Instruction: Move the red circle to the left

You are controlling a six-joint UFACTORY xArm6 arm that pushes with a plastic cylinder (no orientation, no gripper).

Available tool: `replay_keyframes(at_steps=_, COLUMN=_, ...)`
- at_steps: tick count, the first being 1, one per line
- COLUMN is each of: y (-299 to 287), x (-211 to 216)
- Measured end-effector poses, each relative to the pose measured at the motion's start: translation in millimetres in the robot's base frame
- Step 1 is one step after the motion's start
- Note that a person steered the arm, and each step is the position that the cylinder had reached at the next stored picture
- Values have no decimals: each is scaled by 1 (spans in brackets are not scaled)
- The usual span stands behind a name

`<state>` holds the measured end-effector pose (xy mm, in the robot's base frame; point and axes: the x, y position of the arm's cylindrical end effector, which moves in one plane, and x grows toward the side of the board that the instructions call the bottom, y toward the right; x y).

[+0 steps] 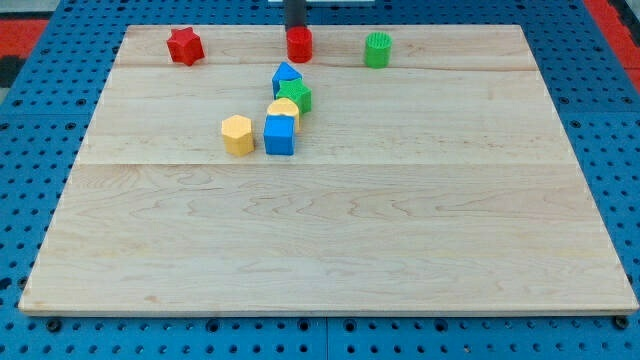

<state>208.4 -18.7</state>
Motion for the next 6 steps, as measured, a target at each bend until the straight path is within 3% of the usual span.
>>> replay_keyframes(at_steps=1, y=52, x=9)
replay_keyframes(at_steps=2, y=62, x=23)
replay_keyframes(at_steps=4, y=39, x=45)
replay_keyframes(at_steps=6, y=2, x=23)
